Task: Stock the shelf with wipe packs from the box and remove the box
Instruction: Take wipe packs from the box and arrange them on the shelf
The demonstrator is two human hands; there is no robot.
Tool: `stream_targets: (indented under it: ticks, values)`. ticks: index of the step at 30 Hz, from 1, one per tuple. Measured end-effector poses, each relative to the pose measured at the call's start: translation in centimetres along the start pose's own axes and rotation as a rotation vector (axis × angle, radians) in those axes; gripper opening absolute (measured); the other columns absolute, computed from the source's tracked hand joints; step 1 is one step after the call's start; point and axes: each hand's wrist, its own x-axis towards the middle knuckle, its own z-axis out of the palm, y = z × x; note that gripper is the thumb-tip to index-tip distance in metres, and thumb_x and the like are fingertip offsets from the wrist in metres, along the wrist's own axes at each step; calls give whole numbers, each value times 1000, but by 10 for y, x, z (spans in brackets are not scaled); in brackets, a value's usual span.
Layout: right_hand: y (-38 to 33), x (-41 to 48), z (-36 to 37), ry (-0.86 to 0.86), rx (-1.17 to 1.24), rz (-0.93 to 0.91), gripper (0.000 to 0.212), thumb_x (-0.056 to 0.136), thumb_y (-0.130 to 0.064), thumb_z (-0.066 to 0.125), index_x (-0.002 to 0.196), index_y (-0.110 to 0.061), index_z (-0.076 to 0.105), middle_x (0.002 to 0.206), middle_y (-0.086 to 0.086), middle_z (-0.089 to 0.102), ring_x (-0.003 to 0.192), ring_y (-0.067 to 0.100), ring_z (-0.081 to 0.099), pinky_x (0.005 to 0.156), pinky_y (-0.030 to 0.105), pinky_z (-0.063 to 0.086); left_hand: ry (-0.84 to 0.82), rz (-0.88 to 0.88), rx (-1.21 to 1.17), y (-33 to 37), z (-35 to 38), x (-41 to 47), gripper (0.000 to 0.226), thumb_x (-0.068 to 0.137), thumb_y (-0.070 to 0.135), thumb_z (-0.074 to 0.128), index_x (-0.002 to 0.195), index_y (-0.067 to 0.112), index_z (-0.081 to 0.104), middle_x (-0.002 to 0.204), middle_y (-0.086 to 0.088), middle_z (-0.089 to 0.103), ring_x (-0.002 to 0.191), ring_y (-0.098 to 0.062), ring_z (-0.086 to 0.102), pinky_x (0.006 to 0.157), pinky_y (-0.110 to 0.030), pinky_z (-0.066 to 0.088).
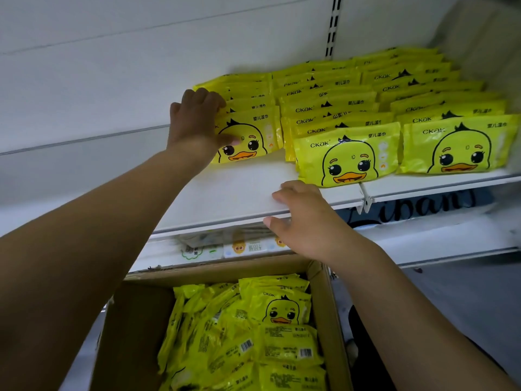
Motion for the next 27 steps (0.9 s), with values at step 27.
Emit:
stream_targets:
  ticks: [27]
  values:
    - [-51,-73,170,-221,48,-44,33,89,-33,74,117,-15,68,127,6,63,119,22,58,96,29,42,-130,-534,83,-91,8,-407,69,97,43,59,143,-5,42,154,-32,34,138,-50,37,110,-59,35]
